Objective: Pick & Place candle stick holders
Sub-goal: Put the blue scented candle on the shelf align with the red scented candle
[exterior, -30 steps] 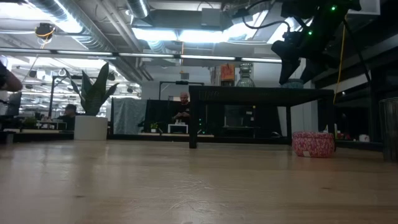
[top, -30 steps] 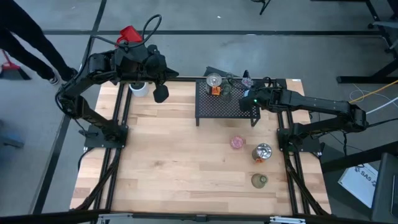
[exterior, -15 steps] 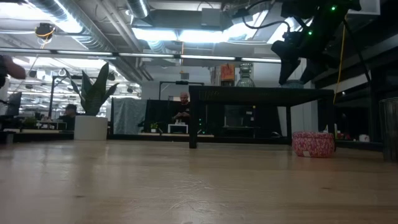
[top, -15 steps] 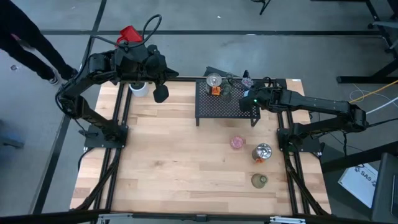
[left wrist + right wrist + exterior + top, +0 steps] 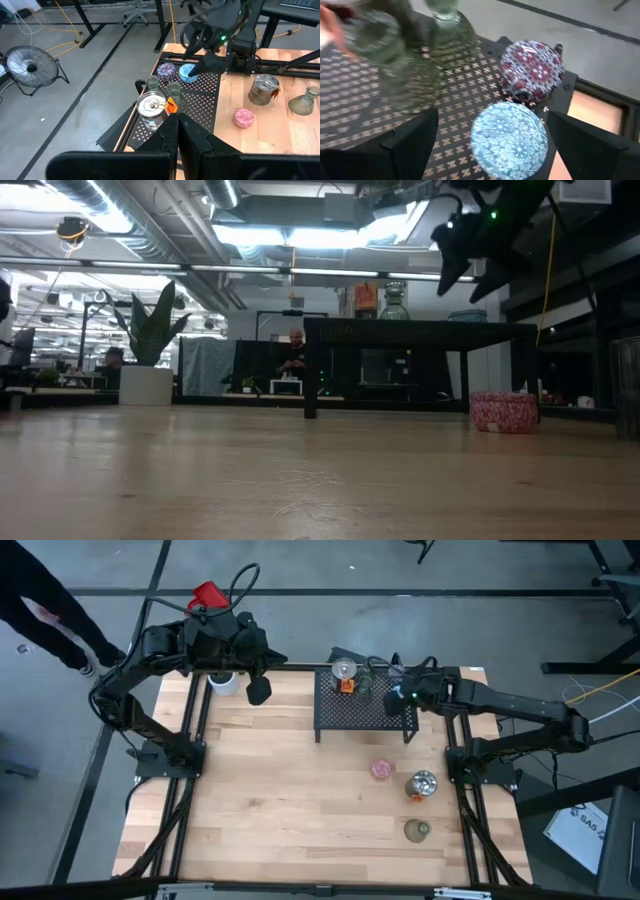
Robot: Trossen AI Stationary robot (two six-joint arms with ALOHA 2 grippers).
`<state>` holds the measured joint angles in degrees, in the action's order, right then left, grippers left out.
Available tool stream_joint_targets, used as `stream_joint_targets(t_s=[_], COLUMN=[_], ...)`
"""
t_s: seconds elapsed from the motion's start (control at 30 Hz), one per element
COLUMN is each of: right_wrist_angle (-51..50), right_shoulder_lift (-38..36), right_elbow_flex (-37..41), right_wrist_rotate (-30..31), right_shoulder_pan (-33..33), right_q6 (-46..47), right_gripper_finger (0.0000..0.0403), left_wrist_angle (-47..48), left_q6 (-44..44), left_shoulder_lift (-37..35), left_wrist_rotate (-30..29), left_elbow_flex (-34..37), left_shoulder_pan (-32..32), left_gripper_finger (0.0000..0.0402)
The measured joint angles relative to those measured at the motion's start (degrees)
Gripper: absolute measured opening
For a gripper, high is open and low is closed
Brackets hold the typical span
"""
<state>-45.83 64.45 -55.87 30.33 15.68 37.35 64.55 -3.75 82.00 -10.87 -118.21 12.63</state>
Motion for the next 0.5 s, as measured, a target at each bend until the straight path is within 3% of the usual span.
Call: stream_joint_targets(t_s=[0.27, 0.5], right_wrist_angle=[-9.00, -14.24], right_shoulder_lift=[-0.07, -0.05], right_elbow_flex=[-6.36, -7.07], right_wrist_rotate=[-5.54, -12.16], right_shoulder_pan=[0.00, 0.00], right_q6=[2.73, 7.23], right_gripper_finger=[0.0346, 0.0275], left_wrist_angle=[0.00, -0.02], left_q6=[0.17, 0.14], left_shoulder_lift=[0.00, 0.00], left_wrist_rotate=[0.00, 0.02], left_elbow_flex=[0.00, 0.00], left_shoulder_pan=[-0.25, -0.25], left_gripper_finger=[0.0002, 0.0002])
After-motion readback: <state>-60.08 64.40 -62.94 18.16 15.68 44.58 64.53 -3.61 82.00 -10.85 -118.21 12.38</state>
